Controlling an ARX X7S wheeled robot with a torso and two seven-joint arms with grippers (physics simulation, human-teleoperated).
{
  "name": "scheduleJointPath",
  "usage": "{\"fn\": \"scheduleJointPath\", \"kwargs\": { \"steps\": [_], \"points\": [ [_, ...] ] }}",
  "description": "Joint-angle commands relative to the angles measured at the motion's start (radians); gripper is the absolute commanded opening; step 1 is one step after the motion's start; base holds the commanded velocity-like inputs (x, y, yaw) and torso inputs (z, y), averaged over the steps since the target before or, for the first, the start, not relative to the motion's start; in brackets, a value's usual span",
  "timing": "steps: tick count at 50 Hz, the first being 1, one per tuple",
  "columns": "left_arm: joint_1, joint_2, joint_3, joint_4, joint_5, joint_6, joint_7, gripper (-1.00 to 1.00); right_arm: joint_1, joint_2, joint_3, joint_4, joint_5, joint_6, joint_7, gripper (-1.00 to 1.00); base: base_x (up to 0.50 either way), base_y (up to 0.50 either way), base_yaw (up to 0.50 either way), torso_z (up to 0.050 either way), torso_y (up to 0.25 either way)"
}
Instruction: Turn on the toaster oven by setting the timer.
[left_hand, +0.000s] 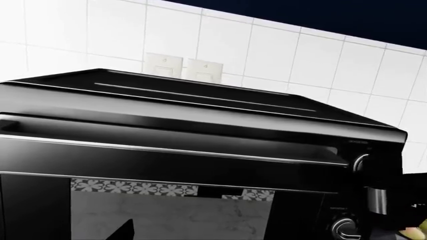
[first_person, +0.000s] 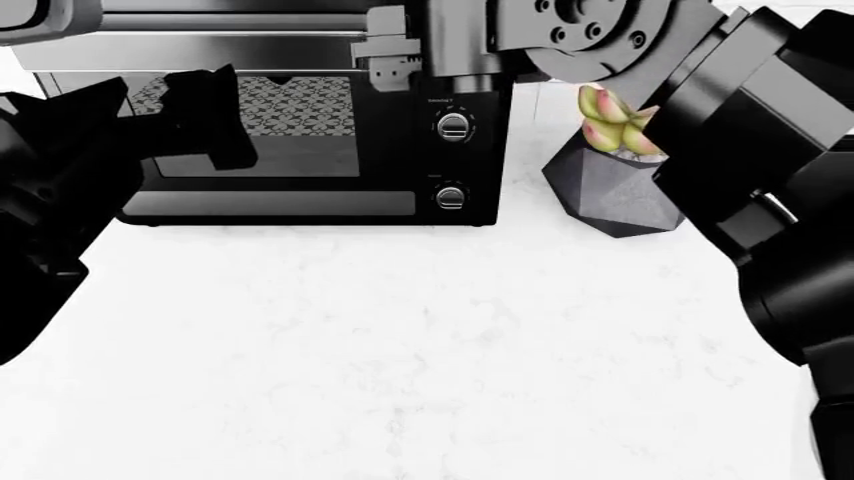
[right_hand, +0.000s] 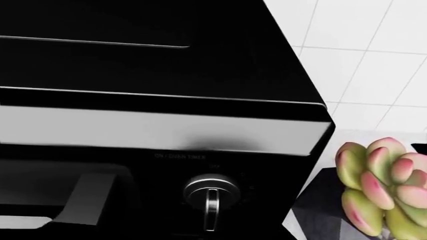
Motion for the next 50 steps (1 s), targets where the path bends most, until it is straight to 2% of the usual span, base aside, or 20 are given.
{"fn": "scheduleJointPath", "kwargs": {
  "steps": [1,37,50],
  "points": [
    [0.003,-0.004,0.001,0.002,-0.003,0.004,-0.001,1.0,-0.003,-0.007,-0.004,0.017,0.001,0.0,-0.012,-1.0,0.0,0.0,0.0,0.0,0.0],
    [0.0,-0.006,0.016,-0.009,0.007,0.015,0.008,1.0,0.0,-0.001,-0.007,-0.001,-0.001,-0.01,-0.016,-1.0,0.0,0.0,0.0,0.0,0.0],
    [0.008,-0.012,0.014,-0.002,-0.003,0.019,0.003,1.0,-0.024,0.006,0.032,0.017,0.043,-0.05,0.008,-1.0,0.0,0.0,0.0,0.0,0.0]
  ]
}}
